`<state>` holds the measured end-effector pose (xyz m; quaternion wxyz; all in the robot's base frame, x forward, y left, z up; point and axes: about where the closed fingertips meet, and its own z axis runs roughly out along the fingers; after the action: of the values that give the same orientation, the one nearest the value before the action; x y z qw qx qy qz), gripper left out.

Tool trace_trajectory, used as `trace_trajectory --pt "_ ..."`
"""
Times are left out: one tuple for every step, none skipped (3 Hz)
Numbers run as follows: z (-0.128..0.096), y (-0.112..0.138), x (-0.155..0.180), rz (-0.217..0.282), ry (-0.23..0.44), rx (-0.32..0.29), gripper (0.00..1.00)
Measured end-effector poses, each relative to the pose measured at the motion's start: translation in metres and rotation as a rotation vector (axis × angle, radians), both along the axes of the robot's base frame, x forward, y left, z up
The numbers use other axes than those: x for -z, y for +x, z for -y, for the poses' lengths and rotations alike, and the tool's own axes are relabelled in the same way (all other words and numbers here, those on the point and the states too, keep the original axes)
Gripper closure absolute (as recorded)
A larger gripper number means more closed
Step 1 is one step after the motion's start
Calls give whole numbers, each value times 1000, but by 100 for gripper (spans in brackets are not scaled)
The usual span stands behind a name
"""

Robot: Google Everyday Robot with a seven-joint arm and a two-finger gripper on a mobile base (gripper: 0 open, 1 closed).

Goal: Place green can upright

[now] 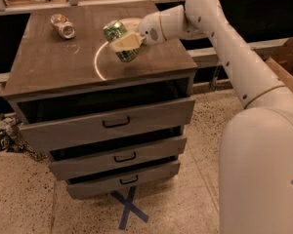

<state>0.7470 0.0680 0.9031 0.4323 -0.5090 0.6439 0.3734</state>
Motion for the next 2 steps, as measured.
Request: trace_trajectory --pt "1 -4 -4 20 92 -15 100" --pt "3 -4 -4 36 150 -26 100"
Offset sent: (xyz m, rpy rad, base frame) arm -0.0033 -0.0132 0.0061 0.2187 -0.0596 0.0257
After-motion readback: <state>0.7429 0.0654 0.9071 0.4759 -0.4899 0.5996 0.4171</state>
